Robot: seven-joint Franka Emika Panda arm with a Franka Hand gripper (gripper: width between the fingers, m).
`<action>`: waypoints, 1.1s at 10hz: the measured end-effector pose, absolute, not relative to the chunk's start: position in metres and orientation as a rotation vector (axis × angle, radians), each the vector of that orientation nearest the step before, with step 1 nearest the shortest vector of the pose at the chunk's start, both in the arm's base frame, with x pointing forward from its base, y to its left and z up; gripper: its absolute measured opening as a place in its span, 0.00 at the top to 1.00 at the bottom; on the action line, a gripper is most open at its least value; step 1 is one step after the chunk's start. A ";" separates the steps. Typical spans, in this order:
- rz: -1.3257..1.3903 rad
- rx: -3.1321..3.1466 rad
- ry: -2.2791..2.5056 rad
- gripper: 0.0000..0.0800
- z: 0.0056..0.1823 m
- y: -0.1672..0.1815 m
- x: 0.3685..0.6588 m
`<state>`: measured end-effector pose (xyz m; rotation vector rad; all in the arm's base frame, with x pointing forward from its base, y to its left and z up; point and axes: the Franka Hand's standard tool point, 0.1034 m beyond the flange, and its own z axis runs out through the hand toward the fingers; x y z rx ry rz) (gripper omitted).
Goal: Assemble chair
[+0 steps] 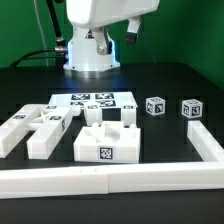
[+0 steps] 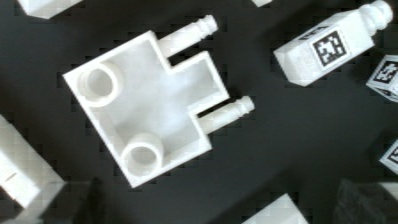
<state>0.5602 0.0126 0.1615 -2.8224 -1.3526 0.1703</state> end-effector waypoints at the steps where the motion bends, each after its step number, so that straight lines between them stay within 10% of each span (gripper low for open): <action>1: 0.170 -2.822 -1.353 0.19 0.161 0.013 0.560; 11: 0.170 -2.956 -0.973 0.19 0.141 0.016 0.574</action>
Offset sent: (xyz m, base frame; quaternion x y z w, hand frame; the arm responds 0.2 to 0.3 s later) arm 0.0000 0.0000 0.0000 0.0000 0.0000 0.0000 1.0000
